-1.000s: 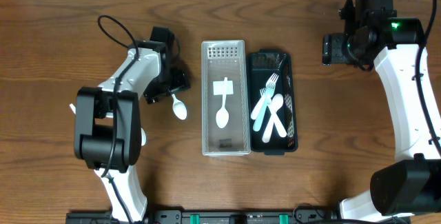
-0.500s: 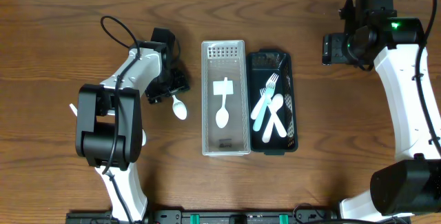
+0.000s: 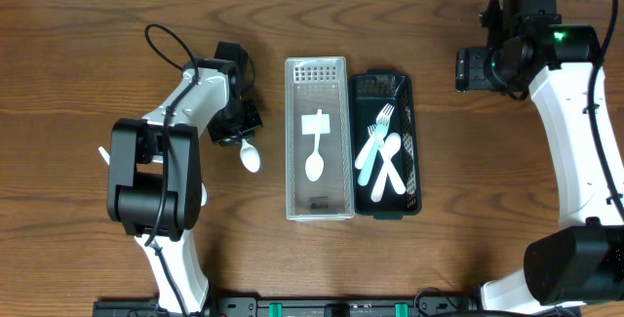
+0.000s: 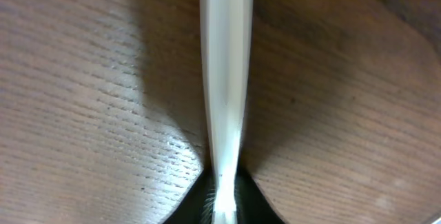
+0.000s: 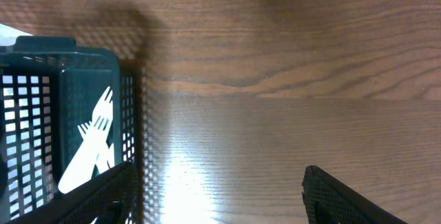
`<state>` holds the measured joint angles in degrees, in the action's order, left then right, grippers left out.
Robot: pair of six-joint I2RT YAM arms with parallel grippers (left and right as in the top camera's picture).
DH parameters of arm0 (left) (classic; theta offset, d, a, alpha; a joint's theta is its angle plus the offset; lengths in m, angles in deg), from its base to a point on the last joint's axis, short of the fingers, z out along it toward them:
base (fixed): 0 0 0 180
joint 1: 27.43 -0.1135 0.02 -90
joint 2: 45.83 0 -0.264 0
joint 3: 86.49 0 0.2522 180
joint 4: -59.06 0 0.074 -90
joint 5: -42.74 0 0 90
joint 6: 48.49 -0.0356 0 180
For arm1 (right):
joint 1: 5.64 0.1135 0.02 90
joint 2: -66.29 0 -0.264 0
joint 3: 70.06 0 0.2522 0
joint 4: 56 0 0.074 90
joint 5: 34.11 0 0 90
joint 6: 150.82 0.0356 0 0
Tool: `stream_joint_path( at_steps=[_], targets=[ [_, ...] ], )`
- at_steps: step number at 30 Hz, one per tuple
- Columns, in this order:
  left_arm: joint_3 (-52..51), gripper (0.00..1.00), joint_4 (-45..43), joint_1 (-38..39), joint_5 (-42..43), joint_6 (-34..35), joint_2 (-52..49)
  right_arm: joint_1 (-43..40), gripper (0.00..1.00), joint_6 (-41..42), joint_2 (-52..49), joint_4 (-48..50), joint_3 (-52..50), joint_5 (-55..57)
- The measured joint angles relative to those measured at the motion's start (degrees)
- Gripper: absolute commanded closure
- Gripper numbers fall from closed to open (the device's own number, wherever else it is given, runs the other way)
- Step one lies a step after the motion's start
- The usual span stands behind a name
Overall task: Pack container
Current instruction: 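Lower the left gripper onto the next white spoon and grasp it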
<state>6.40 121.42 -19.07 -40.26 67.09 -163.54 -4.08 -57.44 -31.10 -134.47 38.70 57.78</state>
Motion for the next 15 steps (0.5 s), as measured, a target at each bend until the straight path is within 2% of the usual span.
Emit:
stream_joint_path(
  at_steps=[10, 15],
  targets=[
    [0.6, 0.94, 2.3, 0.3, 0.2, -0.1, 0.3, 0.0, 0.2, 0.0, 0.0, 0.0, 0.0, 0.0],
    [4.0, 0.94, 6.2, 3.5, 0.1, -0.5, 5.4, 0.0, 0.2, 0.0, 0.0, 0.0, 0.0, 0.0]
  ],
)
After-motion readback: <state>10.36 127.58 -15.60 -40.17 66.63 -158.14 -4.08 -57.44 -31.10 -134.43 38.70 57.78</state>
